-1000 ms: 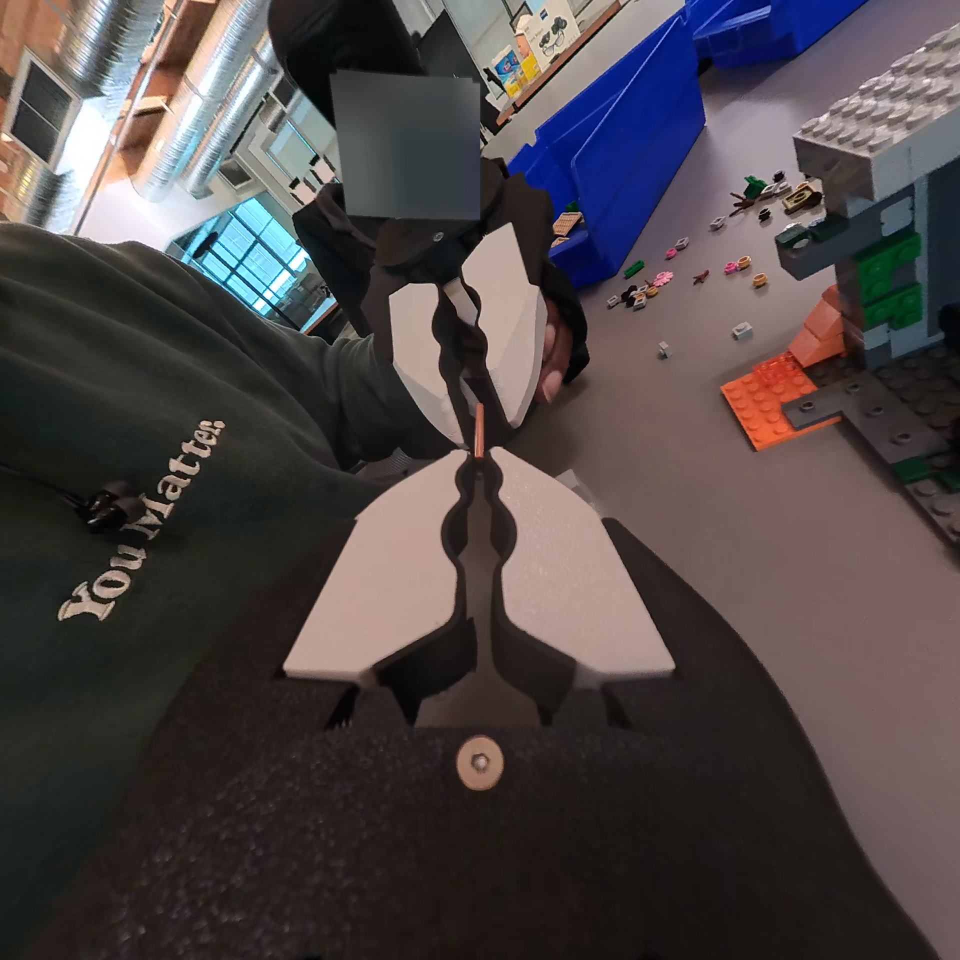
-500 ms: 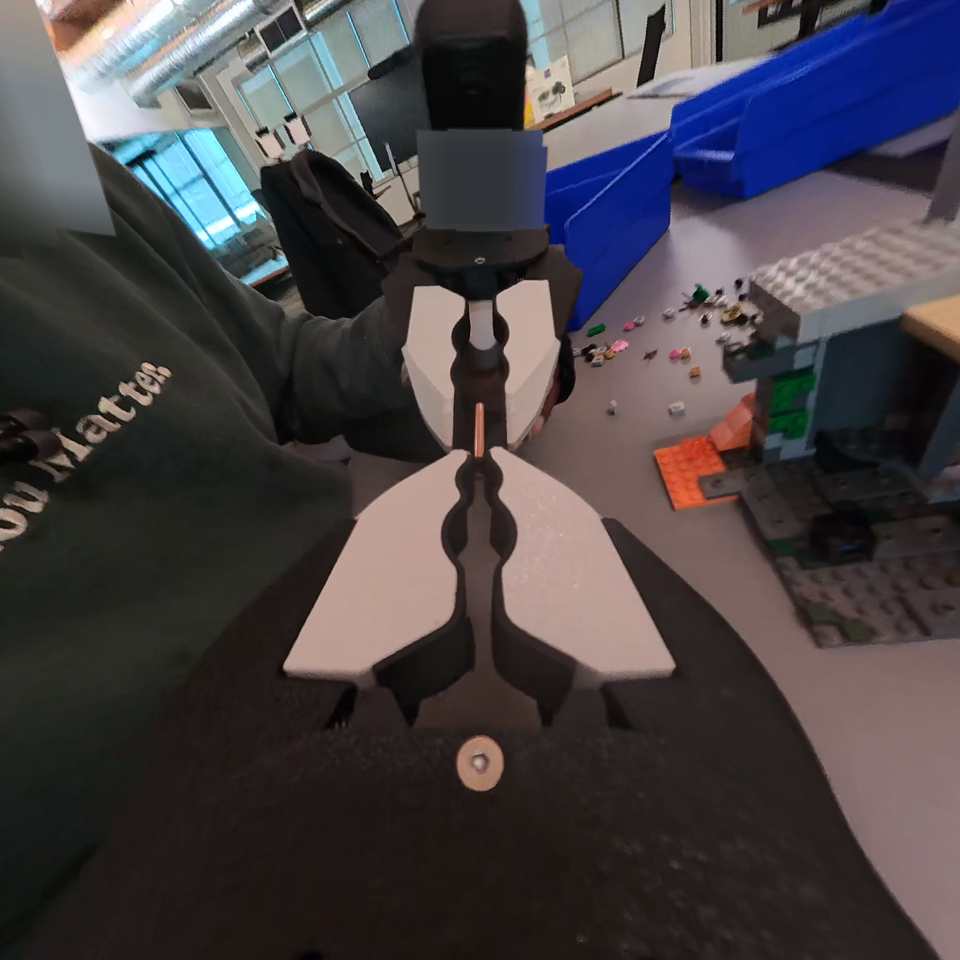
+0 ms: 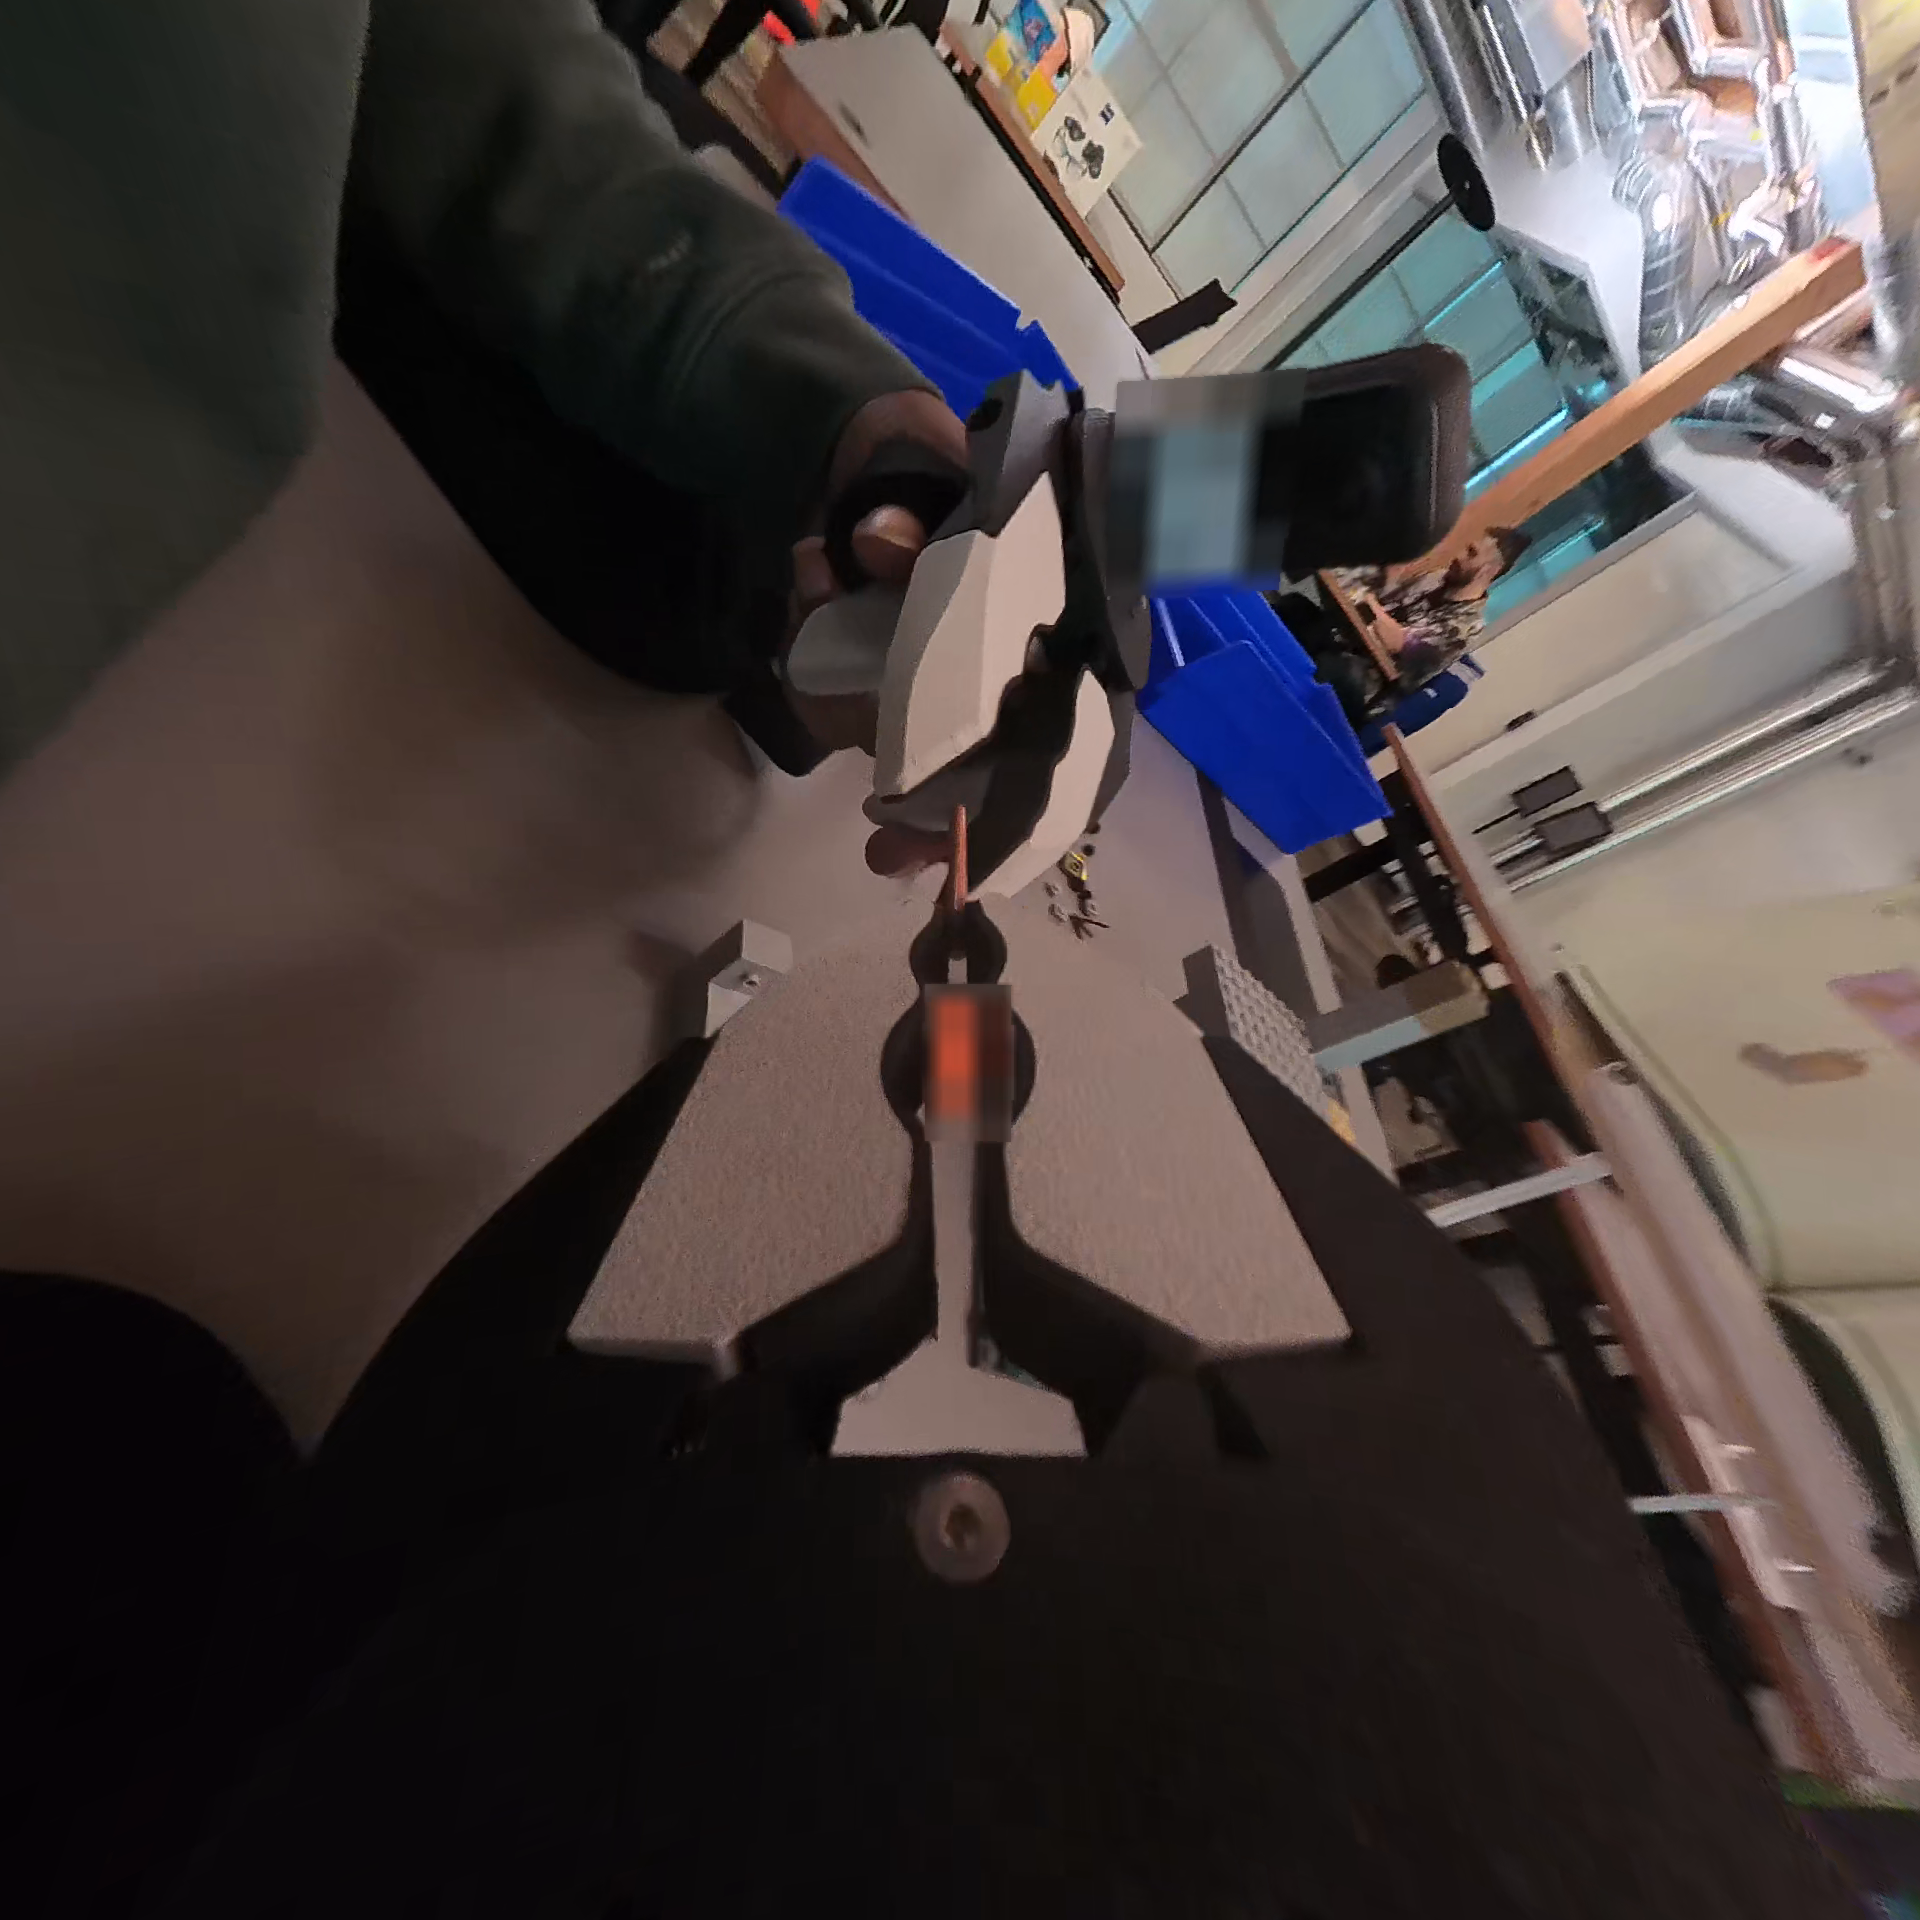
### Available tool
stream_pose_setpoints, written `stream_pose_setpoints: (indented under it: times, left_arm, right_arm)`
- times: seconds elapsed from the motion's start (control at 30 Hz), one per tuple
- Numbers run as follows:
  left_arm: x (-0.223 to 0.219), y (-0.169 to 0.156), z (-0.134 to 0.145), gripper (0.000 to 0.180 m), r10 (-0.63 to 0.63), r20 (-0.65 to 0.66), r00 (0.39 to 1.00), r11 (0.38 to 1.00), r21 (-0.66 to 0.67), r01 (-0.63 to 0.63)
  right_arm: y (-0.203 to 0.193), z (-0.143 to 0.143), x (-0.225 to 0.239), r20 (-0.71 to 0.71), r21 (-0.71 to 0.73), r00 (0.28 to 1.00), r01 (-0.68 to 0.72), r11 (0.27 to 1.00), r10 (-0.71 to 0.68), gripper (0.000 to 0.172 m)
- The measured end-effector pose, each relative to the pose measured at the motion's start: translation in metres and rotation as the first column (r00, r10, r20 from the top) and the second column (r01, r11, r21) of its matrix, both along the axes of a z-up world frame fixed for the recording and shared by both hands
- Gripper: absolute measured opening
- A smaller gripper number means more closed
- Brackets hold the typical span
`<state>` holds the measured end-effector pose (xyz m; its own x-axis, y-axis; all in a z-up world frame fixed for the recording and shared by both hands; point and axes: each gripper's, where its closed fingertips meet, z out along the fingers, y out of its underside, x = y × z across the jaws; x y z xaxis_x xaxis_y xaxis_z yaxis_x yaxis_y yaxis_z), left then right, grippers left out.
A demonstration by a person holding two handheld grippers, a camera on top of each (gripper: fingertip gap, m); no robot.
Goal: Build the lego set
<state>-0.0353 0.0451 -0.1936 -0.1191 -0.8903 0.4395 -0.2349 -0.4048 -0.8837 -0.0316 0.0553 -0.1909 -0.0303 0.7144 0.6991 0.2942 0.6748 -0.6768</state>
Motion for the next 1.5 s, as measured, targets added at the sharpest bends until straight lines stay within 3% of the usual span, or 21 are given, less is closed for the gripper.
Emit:
stream_pose_setpoints:
  times: [0.3,0.53,0.73,0.8,0.93,1.13,1.5]
  left_arm:
    - [0.002,-0.003,-0.005,0.011,-0.006,-0.032,0.999,0.999,0.031,0.007]
    - [0.002,-0.001,-0.008,0.011,0.019,-0.061,0.998,0.994,0.109,-0.012]
    - [0.002,0.0,-0.01,0.011,0.058,-0.107,0.993,0.964,0.264,-0.028]
    - [0.002,0.002,-0.013,0.011,0.095,-0.138,0.986,0.93,0.367,-0.038]
    - [0.003,0.005,-0.014,0.011,0.148,-0.168,0.975,0.874,0.484,-0.05]
    - [0.006,0.005,-0.017,0.011,0.176,-0.179,0.968,0.802,0.596,-0.036]
    - [0.006,0.004,-0.018,0.011,0.176,-0.164,0.97,0.75,0.661,-0.024]
  right_arm:
    - [-0.006,-0.005,-0.005,0.063,0.254,0.998,0.0,0.967,-0.017,0.003]
    - [-0.004,-0.007,-0.006,0.054,0.276,0.998,0.026,0.961,-0.043,0.003]
    - [-0.002,-0.008,-0.004,0.041,0.253,0.997,0.053,0.966,-0.065,0.008]
    - [-0.001,-0.009,-0.003,0.032,0.208,0.997,0.067,0.976,-0.075,0.015]
    - [-0.003,-0.01,0.0,0.011,-0.015,0.998,0.066,0.998,-0.066,0.024]
    - [-0.004,-0.012,0.002,-0.012,-0.324,0.998,0.054,0.945,-0.061,0.024]
    - [-0.007,-0.02,-0.001,-0.005,-0.441,0.999,0.041,0.897,-0.048,0.014]
